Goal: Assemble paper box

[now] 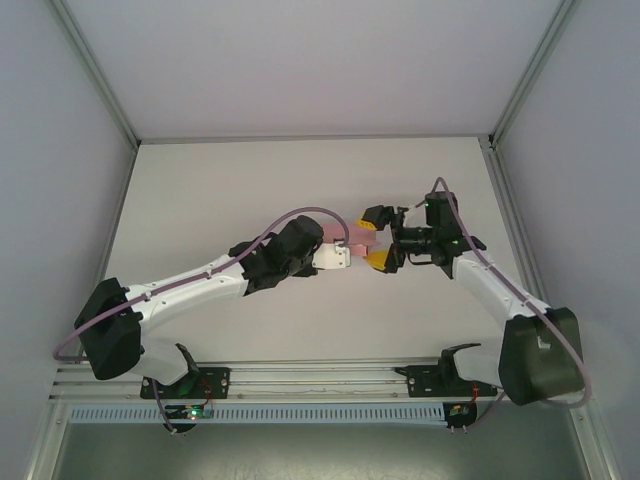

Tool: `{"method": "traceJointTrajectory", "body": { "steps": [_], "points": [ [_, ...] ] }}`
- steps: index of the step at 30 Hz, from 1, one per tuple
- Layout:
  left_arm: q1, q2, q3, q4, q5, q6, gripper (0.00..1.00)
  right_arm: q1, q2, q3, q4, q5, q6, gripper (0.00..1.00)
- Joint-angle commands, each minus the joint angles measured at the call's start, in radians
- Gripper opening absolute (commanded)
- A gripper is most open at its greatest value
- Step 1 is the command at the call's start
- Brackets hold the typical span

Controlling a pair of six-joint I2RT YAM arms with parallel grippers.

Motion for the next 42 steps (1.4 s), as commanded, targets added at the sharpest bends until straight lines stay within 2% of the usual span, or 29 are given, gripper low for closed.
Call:
{"method": "traceJointTrajectory", "body": {
  "steps": [1,3,5,6,9,11,13,15,18,21,24,27,33,36,39,42],
  "points": [
    [0.009,-0.004,0.049,-0.117,0.029,-0.051,0.27,-0.088,-0.065,0.069,-0.196,0.188,-0.371,0.98],
    [0.031,0.018,0.074,-0.228,0.071,-0.111,0.27,-0.116,-0.120,0.097,-0.209,0.343,-0.594,0.98],
    [0.050,0.046,0.103,-0.353,0.153,-0.143,0.27,-0.099,-0.192,0.059,-0.114,0.411,-0.791,0.98],
    [0.058,0.062,0.109,-0.397,0.178,-0.160,0.27,-0.091,-0.238,0.011,-0.039,0.412,-0.822,0.98],
    [0.085,0.115,0.128,-0.497,0.255,-0.176,0.25,-0.072,-0.347,-0.104,0.123,0.278,-0.886,0.98],
    [0.096,0.155,0.160,-0.543,0.275,-0.204,0.24,-0.042,-0.382,-0.116,0.101,0.246,-0.955,0.98],
    [0.107,0.187,0.193,-0.598,0.341,-0.206,0.24,-0.001,-0.381,-0.088,0.011,0.267,-1.007,0.97],
    [0.120,0.208,0.206,-0.643,0.400,-0.177,0.27,0.051,-0.367,-0.072,-0.052,0.294,-1.066,0.91],
    [0.143,0.246,0.240,-0.699,0.456,-0.172,0.29,0.103,-0.318,-0.062,-0.085,0.324,-1.083,0.78],
    [0.157,0.276,0.253,-0.726,0.506,-0.171,0.31,0.161,-0.252,-0.044,-0.131,0.371,-1.135,0.74],
    [0.168,0.291,0.251,-0.717,0.526,-0.167,0.31,0.217,-0.181,-0.015,-0.192,0.407,-1.224,0.69],
    [0.171,0.304,0.263,-0.721,0.534,-0.165,0.32,0.244,-0.118,0.027,-0.229,0.431,-1.256,0.59],
    [0.172,0.337,0.288,-0.732,0.504,-0.180,0.32,0.296,-0.038,0.057,-0.219,0.403,-1.300,0.48],
    [0.173,0.351,0.311,-0.743,0.492,-0.191,0.32,0.315,-0.022,0.075,-0.251,0.409,-1.303,0.36],
    [0.172,0.352,0.330,-0.738,0.490,-0.230,0.33,0.325,-0.021,0.082,-0.301,0.488,-1.294,0.16],
    [0.169,0.345,0.328,-0.702,0.474,-0.276,0.33,0.345,-0.021,0.096,-0.337,0.558,-1.218,0.03]
  ]
}}
